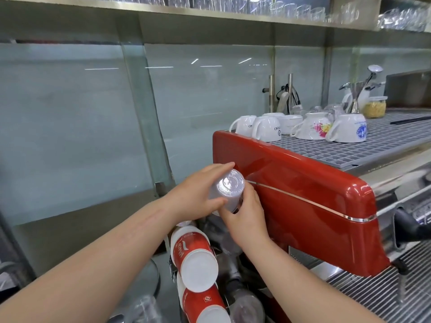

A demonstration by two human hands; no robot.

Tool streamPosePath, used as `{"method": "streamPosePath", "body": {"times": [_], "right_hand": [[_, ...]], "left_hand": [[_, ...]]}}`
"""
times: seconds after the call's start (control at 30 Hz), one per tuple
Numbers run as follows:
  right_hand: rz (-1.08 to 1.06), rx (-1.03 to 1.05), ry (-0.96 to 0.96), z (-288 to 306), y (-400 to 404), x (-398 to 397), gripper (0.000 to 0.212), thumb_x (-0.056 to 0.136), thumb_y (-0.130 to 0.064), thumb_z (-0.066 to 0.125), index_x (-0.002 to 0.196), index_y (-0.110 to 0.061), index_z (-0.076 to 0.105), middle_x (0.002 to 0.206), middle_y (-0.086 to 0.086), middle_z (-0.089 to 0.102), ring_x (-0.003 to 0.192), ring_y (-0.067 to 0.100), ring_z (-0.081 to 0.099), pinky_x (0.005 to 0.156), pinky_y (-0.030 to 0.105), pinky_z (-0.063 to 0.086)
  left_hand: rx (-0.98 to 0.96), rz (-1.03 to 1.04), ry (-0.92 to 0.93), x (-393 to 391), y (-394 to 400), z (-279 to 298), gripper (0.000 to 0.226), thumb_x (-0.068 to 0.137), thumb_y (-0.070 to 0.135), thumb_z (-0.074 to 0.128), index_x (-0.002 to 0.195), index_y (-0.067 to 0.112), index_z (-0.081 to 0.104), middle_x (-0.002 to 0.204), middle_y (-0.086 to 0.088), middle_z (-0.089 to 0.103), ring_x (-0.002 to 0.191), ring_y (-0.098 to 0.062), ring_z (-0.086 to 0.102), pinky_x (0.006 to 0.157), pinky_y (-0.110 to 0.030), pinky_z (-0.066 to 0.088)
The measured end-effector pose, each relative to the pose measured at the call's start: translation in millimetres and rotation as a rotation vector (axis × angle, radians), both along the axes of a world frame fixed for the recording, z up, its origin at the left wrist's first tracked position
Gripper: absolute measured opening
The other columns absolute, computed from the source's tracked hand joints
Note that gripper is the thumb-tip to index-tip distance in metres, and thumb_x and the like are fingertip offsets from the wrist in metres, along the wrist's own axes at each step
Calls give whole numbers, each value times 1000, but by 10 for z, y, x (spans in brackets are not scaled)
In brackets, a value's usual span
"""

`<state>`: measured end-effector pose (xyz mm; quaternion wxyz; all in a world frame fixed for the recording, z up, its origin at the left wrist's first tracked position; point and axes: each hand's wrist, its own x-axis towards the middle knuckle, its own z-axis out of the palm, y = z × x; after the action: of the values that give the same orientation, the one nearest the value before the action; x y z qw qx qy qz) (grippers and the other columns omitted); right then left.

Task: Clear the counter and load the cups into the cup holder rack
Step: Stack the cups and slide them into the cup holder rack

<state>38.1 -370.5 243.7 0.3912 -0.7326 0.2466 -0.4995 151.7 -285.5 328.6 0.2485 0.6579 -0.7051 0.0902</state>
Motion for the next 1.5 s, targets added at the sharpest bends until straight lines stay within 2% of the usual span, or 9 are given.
{"method": "streamPosePath", "body": {"times": [0.2, 0.3, 0.43, 0.53, 0.8, 1.03, 1.17, 1.37, 1.5], "right_hand": [[-2, -4, 26, -11, -43, 113, 62, 78, -16, 73, 134, -23, 46, 131, 2, 52, 120, 15, 50, 94, 22, 39], [19, -8, 54, -65, -32, 152, 57, 77, -15, 72, 129, -25, 50, 126, 0, 53, 117, 16, 52, 94, 23, 42], [36, -5, 77, -132, -37, 156, 60, 76, -10, 69, 130, -27, 50, 126, -3, 51, 116, 16, 54, 101, 38, 48], [37, -23, 107, -114, -55, 119, 60, 80, -12, 70, 134, -25, 48, 126, -7, 49, 119, 15, 52, 104, 36, 46], [-74, -199, 414, -40, -131, 165, 44, 88, -21, 63, 128, -20, 47, 128, 6, 52, 106, 32, 61, 85, 41, 51], [-94, -243, 546, 40, -181, 219, 48, 86, -20, 63, 131, -19, 46, 127, 9, 50, 103, 35, 61, 84, 40, 51], [-95, -238, 612, 52, -164, 178, 50, 86, -17, 64, 131, -16, 41, 127, 12, 48, 104, 35, 60, 79, 35, 47], [-80, -216, 715, 101, -105, 73, 60, 85, -17, 64, 138, -20, 35, 131, 12, 46, 109, 36, 58, 88, 40, 49], [-79, -224, 821, 236, -13, 18, 57, 85, -17, 61, 137, -17, 35, 131, 14, 45, 111, 36, 57, 86, 38, 47]], "left_hand": [[4, 25, -60, 136, -29, -62, 71, 82, 30, 71, 145, 27, 38, 146, 9, 44, 133, -4, 39, 109, -17, 28], [32, 44, -65, 251, -36, -185, 67, 84, 35, 68, 143, 23, 40, 142, 4, 49, 131, -8, 42, 110, -25, 32], [20, 66, -6, 306, -39, -320, 63, 83, 38, 64, 140, 19, 45, 135, 2, 53, 124, -9, 45, 108, -28, 36], [26, 130, 10, 334, -86, -386, 60, 85, 32, 67, 140, 23, 45, 135, 4, 51, 126, -10, 46, 108, -32, 37], [73, 240, -28, 287, -244, -438, 41, 86, 23, 60, 127, 22, 55, 129, -1, 57, 120, -19, 53, 98, -38, 45], [109, 293, -10, 313, -278, -441, 38, 81, 25, 59, 118, 23, 57, 119, -2, 61, 111, -22, 57, 91, -41, 49], [138, 374, 2, 335, -228, -465, 47, 79, 36, 66, 123, 23, 56, 117, -1, 58, 106, -18, 57, 88, -32, 48], [171, 435, -15, 272, -114, -493, 44, 83, 37, 61, 124, 24, 55, 119, 1, 60, 105, -19, 59, 78, -25, 40], [213, 438, -50, 195, -40, -427, 47, 85, 35, 59, 130, 24, 53, 127, -2, 58, 112, -22, 58, 85, -30, 44]]}}
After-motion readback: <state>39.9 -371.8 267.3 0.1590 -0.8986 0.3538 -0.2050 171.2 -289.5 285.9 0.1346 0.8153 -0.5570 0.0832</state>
